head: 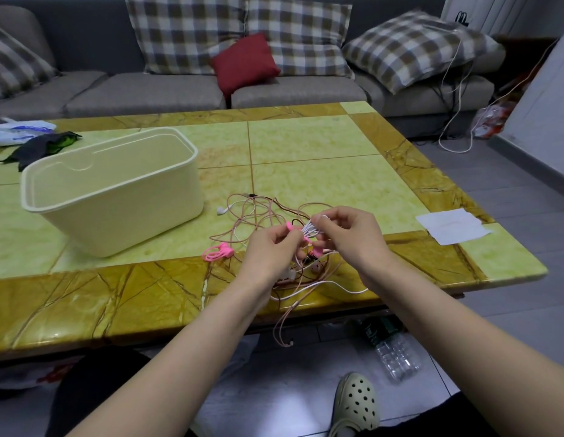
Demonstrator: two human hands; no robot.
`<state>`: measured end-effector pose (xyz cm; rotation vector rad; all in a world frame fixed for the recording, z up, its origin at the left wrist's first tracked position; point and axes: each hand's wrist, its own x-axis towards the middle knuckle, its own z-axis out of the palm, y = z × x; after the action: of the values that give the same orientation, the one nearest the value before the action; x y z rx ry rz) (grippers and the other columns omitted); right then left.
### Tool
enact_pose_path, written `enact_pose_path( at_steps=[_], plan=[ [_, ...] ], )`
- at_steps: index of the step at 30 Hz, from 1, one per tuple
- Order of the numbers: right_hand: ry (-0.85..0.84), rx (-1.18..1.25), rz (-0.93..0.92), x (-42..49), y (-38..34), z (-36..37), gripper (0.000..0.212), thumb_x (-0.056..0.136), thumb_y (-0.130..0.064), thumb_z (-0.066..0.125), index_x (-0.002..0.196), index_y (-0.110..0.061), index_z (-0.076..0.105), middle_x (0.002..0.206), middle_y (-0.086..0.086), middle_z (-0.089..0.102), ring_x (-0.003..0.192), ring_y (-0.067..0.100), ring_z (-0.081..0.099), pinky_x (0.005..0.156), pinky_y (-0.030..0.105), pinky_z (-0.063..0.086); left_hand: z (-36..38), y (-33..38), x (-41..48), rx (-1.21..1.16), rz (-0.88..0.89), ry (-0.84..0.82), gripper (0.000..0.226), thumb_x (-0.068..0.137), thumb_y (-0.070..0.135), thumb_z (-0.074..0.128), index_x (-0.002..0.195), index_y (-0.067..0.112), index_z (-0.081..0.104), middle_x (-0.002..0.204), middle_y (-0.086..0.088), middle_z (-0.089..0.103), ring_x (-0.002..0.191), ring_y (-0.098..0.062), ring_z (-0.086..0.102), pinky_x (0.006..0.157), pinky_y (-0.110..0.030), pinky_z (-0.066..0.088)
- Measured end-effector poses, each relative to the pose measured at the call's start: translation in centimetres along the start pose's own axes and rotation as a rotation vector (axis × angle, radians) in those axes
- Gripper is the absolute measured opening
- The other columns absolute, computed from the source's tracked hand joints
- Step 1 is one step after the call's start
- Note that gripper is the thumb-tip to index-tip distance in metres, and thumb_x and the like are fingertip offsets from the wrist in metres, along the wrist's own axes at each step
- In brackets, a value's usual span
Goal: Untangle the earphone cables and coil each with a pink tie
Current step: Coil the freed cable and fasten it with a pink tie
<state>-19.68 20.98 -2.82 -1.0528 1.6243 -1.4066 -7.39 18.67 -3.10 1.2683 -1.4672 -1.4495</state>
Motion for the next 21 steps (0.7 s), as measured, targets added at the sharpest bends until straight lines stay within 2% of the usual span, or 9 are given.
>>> enact_pose_path(
  at_steps=[3,8,10,12,15,19,21],
  plan=[
    [0.019,-0.033,-0.027,0.1,0.0,0.1,0.017,0.086,-0.010,0.065,0.071,-0.014,0.062,0.045,-0.009,0.053,0.044,0.005,0.058,0.058,0.027,0.052,-0.1,-0.1,0.1,-0.026,-0.038,0.008,0.023,0.092,0.015,0.054,0.073,0.009,0.065,0.049,0.004,0.056,0.043,-0.006,0.047,0.042,-0.014,0.038],
    [0.038,-0.027,-0.017,0.0,0.4,0.6,0.015,0.086,-0.012,0.066,0.072,-0.016,0.063,0.044,-0.011,0.055,0.047,0.003,0.058,0.068,0.035,0.054,-0.4,-0.4,0.1,-0.043,-0.054,0.000,0.023,0.092,0.015,0.055,0.073,0.008,0.065,0.053,0.001,0.060,0.043,-0.002,0.049,0.044,-0.009,0.040],
    [0.033,-0.005,-0.001,0.1,0.4,0.6,0.012,0.087,-0.013,0.066,0.075,-0.016,0.064,0.053,-0.008,0.057,0.049,0.003,0.057,0.069,0.032,0.052,-0.5,-0.6,0.1,-0.064,-0.050,-0.007,0.023,0.093,0.018,0.057,0.074,0.009,0.067,0.052,0.003,0.060,0.044,-0.003,0.051,0.047,-0.013,0.042],
    [0.005,-0.042,-0.002,-0.1,0.5,0.5,0.004,0.088,-0.018,0.064,0.085,-0.016,0.066,0.068,-0.004,0.060,0.063,0.007,0.057,0.071,0.029,0.049,-0.6,-0.9,0.1,-0.084,-0.060,-0.012,0.024,0.094,0.021,0.056,0.077,0.008,0.066,0.051,0.004,0.061,0.043,-0.005,0.051,0.048,-0.018,0.043],
    [-0.087,-0.063,0.093,-0.7,0.9,0.6,0.025,0.089,-0.027,0.062,0.110,-0.012,0.060,0.088,-0.004,0.062,0.083,0.010,0.060,0.070,0.025,0.049,-0.7,-1.3,0.3,-0.140,-0.082,0.007,0.023,0.094,0.021,0.056,0.080,0.006,0.066,0.052,0.002,0.061,0.045,-0.012,0.050,0.049,-0.023,0.040],
    [-0.202,0.104,0.208,-1.6,1.3,0.9,0.018,0.090,-0.015,0.061,0.101,-0.001,0.062,0.078,0.004,0.065,0.058,0.002,0.060,0.053,0.014,0.050,-0.6,-1.4,0.4,-0.133,-0.060,0.054,0.021,0.094,0.019,0.056,0.082,0.006,0.067,0.063,-0.005,0.063,0.048,-0.012,0.054,0.043,-0.020,0.042],
    [-0.195,0.148,0.214,-1.7,1.4,1.0,0.017,0.089,-0.010,0.062,0.098,0.004,0.064,0.079,0.010,0.064,0.054,0.002,0.058,0.050,0.012,0.048,-0.6,-1.3,0.4,-0.135,-0.036,0.075,0.021,0.094,0.018,0.055,0.080,0.007,0.067,0.065,-0.005,0.063,0.051,-0.010,0.053,0.042,-0.014,0.043]
  ],
)
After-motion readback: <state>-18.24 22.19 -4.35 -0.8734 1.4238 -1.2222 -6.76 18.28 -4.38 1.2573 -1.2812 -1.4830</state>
